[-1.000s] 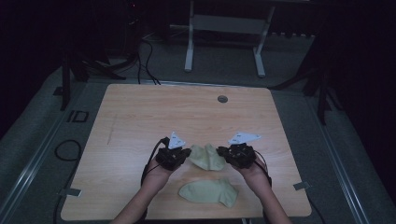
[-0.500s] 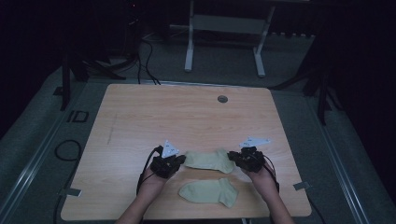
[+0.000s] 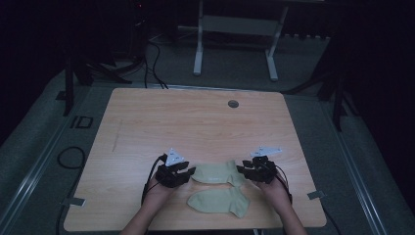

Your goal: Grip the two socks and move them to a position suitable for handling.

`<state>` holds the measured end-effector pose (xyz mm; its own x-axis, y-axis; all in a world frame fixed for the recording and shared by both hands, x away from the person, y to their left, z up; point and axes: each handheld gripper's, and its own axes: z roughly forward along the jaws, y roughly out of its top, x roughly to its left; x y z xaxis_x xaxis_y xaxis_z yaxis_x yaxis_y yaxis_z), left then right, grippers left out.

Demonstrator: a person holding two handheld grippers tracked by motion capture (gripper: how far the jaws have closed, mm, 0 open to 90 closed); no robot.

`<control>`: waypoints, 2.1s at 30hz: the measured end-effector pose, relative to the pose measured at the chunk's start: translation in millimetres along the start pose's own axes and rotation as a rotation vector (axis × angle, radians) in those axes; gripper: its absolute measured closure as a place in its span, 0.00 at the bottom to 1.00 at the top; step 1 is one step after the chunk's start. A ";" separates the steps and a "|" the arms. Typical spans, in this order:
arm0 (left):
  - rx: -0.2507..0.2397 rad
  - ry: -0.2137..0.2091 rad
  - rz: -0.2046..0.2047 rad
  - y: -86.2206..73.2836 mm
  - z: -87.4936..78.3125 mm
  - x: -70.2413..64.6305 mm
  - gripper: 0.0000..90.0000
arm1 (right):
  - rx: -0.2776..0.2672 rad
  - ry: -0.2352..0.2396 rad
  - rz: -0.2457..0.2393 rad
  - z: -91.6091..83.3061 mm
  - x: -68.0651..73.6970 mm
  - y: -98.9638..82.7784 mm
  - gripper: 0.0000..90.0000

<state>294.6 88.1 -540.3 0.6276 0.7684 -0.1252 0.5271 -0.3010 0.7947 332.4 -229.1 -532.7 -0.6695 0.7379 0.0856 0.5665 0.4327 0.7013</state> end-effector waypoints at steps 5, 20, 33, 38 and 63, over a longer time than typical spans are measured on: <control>0.005 -0.027 0.056 5.5 8.3 -12.0 0.79 | -0.008 0.021 -0.033 1.1 12.2 6.8 0.68; 0.087 -0.046 0.076 -13.7 33.2 -3.0 0.70 | 0.025 0.010 -0.124 27.1 9.5 -9.8 0.62; 0.084 -0.010 0.074 -8.5 38.2 -0.8 0.64 | 0.033 -0.021 -0.183 37.5 8.0 0.8 0.57; 0.063 -0.022 0.053 -3.1 29.0 -1.4 0.52 | 0.031 -0.010 -0.196 31.6 13.6 1.8 0.52; 0.070 -0.121 0.016 -25.4 -36.0 -22.5 0.21 | 0.014 0.098 -0.153 -37.0 36.2 -18.7 0.22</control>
<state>246.5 98.8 -536.3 0.6985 0.6908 -0.1868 0.5524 -0.3546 0.7544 279.8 -229.6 -516.5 -0.7915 0.6093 0.0474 0.4606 0.5438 0.7015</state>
